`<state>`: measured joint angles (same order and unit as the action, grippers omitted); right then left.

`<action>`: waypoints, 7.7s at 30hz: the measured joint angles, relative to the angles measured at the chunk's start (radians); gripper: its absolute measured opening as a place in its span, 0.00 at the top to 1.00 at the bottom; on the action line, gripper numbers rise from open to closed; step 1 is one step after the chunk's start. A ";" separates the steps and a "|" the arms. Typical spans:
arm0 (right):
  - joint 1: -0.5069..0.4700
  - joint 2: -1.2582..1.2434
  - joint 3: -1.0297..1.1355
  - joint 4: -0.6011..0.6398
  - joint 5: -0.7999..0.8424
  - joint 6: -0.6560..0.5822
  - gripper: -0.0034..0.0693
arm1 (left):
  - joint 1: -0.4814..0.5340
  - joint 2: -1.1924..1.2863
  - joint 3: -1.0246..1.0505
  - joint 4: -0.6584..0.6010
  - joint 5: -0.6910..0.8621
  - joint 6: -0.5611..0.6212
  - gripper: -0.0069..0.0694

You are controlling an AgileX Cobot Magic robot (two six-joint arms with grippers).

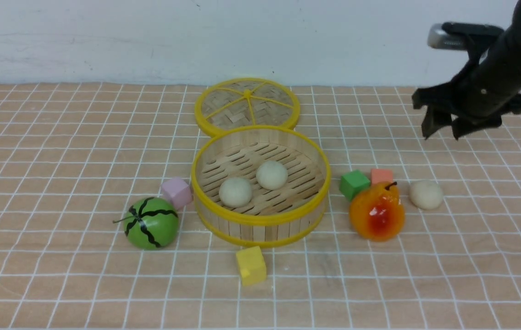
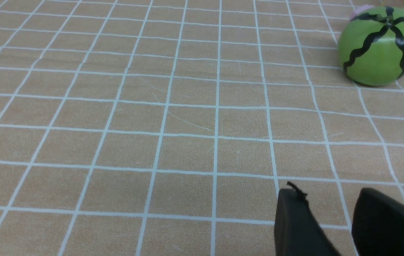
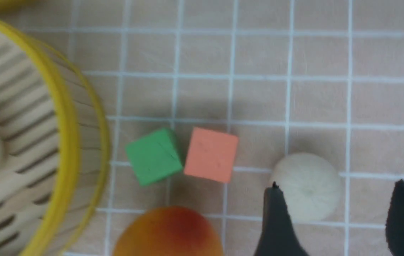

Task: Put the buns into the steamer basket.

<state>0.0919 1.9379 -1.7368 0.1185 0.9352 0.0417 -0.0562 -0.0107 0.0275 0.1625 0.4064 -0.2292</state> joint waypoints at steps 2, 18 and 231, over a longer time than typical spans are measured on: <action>-0.001 0.039 0.000 0.002 0.014 -0.003 0.40 | 0.000 0.000 0.000 0.000 0.000 0.000 0.60; -0.001 0.197 0.000 -0.105 0.022 -0.003 0.63 | 0.000 0.000 0.000 0.000 0.000 0.000 0.60; -0.221 -1.949 1.753 0.032 -0.532 -0.116 0.90 | 0.000 0.000 0.000 0.000 0.000 0.000 0.60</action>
<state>-0.1290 -0.0107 0.0158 0.1508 0.4029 -0.0741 -0.0562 -0.0107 0.0275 0.1625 0.4064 -0.2292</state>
